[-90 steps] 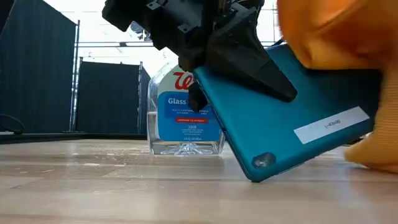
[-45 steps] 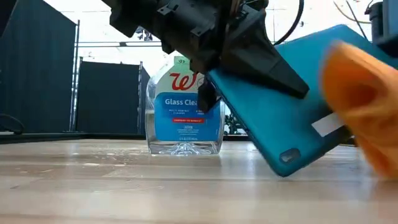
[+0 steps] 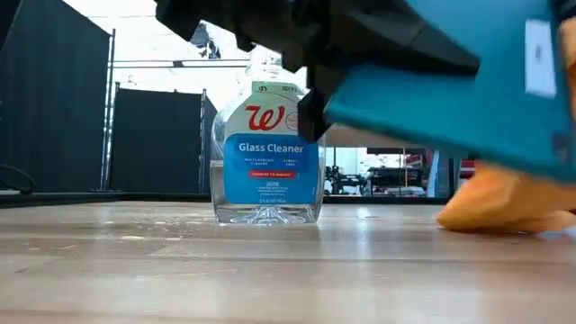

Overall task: Apply microfiber cloth
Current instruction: Wipe the tablet with the microfiber cloth

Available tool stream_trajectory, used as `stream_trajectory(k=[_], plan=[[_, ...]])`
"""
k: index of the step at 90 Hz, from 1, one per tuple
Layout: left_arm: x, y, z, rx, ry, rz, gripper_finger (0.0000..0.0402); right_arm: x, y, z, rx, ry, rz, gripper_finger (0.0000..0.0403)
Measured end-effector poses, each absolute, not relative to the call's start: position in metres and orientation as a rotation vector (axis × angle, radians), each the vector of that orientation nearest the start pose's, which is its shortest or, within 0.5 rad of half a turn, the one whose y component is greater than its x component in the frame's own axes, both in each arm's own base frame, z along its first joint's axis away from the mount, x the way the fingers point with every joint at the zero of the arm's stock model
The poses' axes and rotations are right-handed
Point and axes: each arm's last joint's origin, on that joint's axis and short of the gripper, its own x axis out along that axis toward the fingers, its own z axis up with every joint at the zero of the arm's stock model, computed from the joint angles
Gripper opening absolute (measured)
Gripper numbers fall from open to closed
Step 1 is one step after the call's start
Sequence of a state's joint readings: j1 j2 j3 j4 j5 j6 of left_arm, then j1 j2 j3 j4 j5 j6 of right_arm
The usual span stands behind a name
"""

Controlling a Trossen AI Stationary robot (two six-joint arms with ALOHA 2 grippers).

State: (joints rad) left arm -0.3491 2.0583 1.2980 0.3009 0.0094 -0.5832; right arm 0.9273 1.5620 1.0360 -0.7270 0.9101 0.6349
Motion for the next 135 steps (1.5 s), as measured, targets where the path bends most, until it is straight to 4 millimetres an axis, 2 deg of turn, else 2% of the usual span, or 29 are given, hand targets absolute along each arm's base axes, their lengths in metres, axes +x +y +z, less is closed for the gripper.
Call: stream_trajectory(k=[12, 25, 32, 42, 57, 70, 84, 100, 111, 122, 135], plan=[[0.423, -0.152, 0.169, -0.487, 0.521, -0.162, 0.0005, 0.174, 0.22, 0.236, -0.34, 0.799, -0.226, 0.0], [0.424, -0.149, 0.169, -0.487, 0.489, -0.088, 0.0005, 0.159, 0.233, 0.25, -0.21, 0.904, -0.149, 0.0], [0.425, -0.148, 0.17, -0.505, 0.464, -0.057, 0.0005, 0.156, 0.244, 0.253, -0.159, 0.841, -0.108, 0.0], [0.425, -0.148, 0.17, -0.527, 0.454, -0.026, 0.0005, 0.16, 0.253, 0.255, -0.147, 0.647, -0.125, 0.0], [0.427, -0.148, 0.176, -0.592, 0.394, -0.022, 0.0005, 0.181, 0.255, 0.248, -0.258, 0.485, -0.158, 0.0], [0.429, -0.148, 0.18, -0.607, 0.354, -0.033, 0.0005, 0.203, 0.248, 0.235, -0.439, 0.444, -0.247, 0.0], [0.428, -0.15, 0.18, -0.595, 0.358, -0.057, 0.0005, 0.217, 0.236, 0.226, -0.554, 0.436, -0.375, 0.0], [0.427, -0.152, 0.178, -0.573, 0.373, -0.067, 0.0005, 0.222, 0.239, 0.206, -0.511, 0.517, -0.342, 0.0], [0.426, -0.153, 0.178, -0.567, 0.377, -0.071, 0.0005, 0.219, 0.24, 0.197, -0.633, 0.564, -0.322, 0.0], [0.425, -0.156, 0.177, -0.546, 0.383, -0.073, 0.0005, 0.213, 0.227, 0.208, -0.774, 0.587, -0.353, 0.0], [0.423, -0.159, 0.176, -0.541, 0.403, -0.082, 0.0005, 0.203, 0.202, 0.24, -0.79, 0.572, -0.401, 0.0]])
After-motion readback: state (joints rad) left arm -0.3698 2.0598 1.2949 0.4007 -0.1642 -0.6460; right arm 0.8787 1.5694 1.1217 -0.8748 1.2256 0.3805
